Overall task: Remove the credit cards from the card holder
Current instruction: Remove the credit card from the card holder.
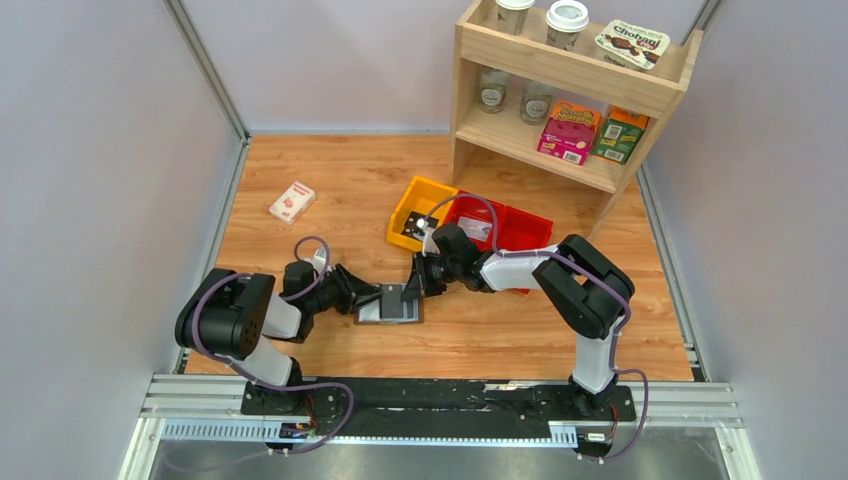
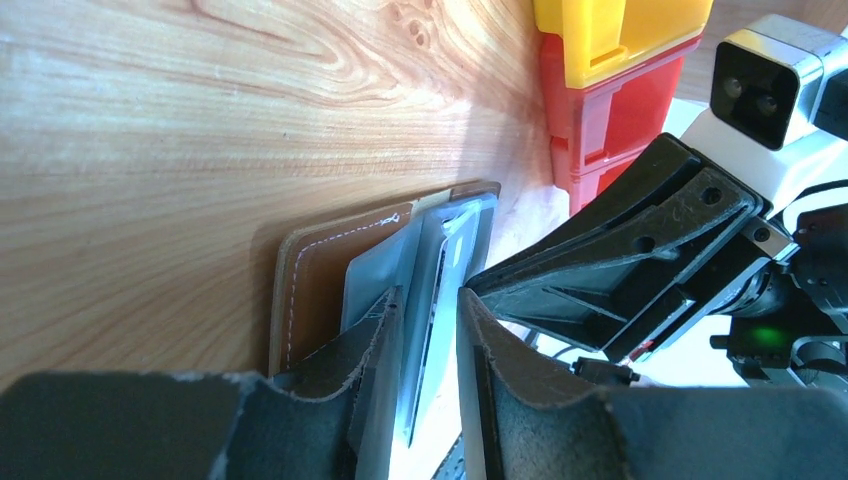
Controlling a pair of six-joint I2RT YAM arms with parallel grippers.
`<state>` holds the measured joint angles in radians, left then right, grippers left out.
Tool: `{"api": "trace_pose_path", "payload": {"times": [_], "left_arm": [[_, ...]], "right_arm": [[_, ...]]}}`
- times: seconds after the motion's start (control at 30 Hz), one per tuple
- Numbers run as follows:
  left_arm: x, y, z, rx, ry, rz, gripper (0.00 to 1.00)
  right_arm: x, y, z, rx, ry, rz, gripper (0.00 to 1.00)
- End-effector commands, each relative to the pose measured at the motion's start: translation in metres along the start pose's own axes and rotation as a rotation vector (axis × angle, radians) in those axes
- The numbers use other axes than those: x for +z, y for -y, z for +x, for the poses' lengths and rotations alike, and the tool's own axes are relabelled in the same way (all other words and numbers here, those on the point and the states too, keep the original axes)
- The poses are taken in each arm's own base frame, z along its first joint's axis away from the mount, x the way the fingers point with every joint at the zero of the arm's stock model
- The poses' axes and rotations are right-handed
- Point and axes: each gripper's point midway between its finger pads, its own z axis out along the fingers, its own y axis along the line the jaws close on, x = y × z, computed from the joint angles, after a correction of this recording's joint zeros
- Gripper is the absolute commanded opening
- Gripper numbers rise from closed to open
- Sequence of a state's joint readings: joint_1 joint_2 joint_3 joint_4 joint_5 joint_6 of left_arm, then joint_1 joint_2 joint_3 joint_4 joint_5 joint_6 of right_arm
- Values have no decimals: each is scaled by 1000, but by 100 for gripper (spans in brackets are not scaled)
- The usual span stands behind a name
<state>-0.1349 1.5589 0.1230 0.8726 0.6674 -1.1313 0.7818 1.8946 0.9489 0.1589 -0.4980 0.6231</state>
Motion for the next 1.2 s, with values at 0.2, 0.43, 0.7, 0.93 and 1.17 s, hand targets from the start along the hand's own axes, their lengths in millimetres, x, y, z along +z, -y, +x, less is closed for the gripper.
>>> {"api": "trace_pose_path", "payload": {"times": [0.2,0.43,0.7,0.93,1.17], "left_arm": [[6,6,-1,66,-41,51,25],[7,14,-1,61,-49,111,14],[5,17,0,10,-26,168,0],[-5,12,-6,7,17,152,0],[-8,9,-6,53,23,103,0]], "right_arm": [[-1,67,41,52,-101,225,1],[0,68,39,56,-101,228,0],[-3,72,39,65,-97,236,1],[-8,82,40,74,-86,271,0],[-15,97,48,85,-109,358,0]]}}
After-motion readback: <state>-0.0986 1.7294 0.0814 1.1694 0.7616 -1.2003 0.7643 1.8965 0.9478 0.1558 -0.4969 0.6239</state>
